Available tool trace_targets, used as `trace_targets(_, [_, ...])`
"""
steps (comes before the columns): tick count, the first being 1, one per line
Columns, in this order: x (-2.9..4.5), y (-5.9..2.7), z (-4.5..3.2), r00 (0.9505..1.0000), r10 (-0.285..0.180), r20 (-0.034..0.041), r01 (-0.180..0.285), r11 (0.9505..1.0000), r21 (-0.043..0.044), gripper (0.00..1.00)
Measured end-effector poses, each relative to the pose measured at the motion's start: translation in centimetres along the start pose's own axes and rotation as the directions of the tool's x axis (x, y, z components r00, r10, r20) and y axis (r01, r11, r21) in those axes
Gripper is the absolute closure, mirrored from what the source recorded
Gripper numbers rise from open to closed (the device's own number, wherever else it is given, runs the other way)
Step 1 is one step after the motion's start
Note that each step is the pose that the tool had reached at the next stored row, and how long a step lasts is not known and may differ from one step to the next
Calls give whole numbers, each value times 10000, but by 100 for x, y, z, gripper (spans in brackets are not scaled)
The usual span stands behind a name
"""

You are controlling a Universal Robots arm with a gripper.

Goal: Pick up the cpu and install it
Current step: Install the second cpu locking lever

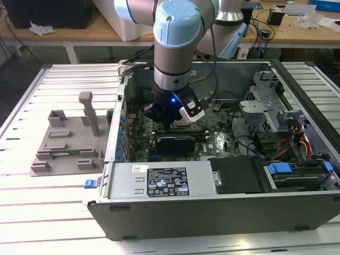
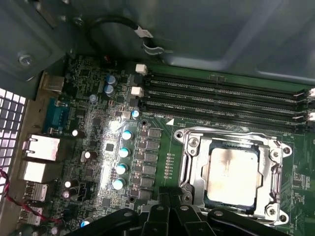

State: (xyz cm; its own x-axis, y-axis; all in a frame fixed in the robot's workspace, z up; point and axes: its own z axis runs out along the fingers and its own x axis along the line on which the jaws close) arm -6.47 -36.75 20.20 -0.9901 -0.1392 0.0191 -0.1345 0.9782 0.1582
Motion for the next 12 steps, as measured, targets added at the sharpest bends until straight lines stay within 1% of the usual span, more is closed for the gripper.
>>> trace_targets(2, [1,13,-74,10000,0,-2,0,10000,3,89])
trace_targets(4, [-6,27,-106,10000,1,-4,-1,10000,18,89])
trace_targets(5, [-18,39,-110,10000,1,-8,-1,10000,51,89])
trace_targets(6, [-37,54,-109,10000,4,-20,-4,9999,130,89])
trace_targets(7, [-59,68,-107,10000,9,-38,-8,9997,227,89])
trace_targets(8, [-97,87,-104,10000,20,-72,-17,9992,400,89])
trace_targets(9, [-127,100,-102,9999,29,-101,-23,9986,525,89])
trace_targets(11, [-175,119,-101,9999,43,-152,-32,9974,719,89])
trace_targets(12, [-205,130,-98,9998,52,-185,-36,9964,843,89])
